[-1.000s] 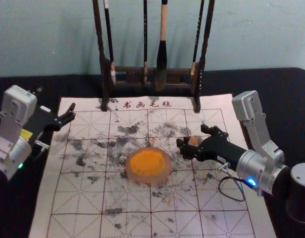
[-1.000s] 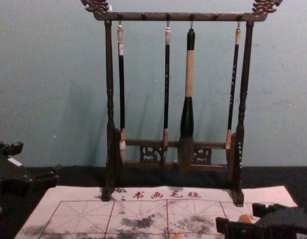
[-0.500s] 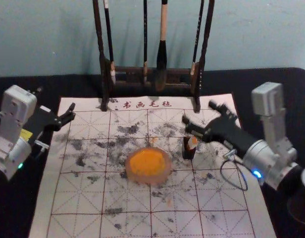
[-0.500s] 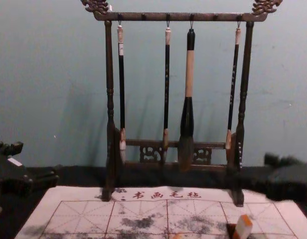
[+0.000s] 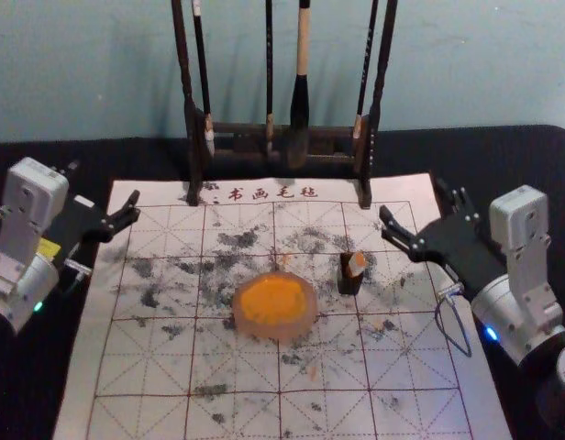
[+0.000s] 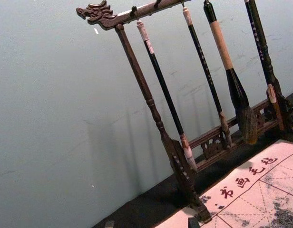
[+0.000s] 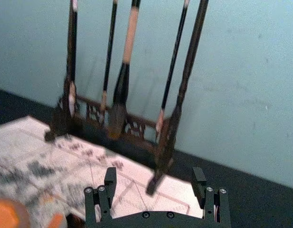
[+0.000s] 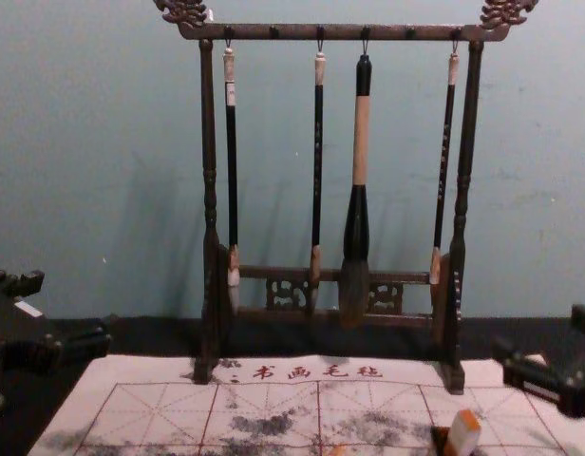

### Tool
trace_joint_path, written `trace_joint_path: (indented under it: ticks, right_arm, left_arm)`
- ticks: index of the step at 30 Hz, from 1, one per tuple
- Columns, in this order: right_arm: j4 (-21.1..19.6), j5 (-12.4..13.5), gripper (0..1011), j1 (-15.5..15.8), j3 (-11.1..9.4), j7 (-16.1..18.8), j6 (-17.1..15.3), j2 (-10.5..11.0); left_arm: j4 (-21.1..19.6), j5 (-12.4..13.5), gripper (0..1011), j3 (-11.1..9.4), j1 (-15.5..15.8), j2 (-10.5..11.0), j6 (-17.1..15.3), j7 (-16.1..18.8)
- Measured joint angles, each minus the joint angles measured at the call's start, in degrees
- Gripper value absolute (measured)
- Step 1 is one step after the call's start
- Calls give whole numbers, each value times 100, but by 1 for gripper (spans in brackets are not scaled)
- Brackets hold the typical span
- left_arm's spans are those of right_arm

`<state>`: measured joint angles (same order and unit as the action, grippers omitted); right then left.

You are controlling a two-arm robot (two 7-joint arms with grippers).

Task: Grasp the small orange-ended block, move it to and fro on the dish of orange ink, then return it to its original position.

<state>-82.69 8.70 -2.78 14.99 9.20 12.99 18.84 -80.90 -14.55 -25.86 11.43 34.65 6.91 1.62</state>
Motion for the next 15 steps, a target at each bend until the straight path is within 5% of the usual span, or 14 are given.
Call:
trace_joint_path:
  ticks: [9,15]
  right_arm:
    - [435,-454,1002,-110,49,-131,-172,-104]
    - [420,-444,1002,-104,50,-130,-171,-98]
  left_arm:
    - [0,0,1001,0,0,0,0,0]
    - [0,0,1001,0,0,0,0,0]
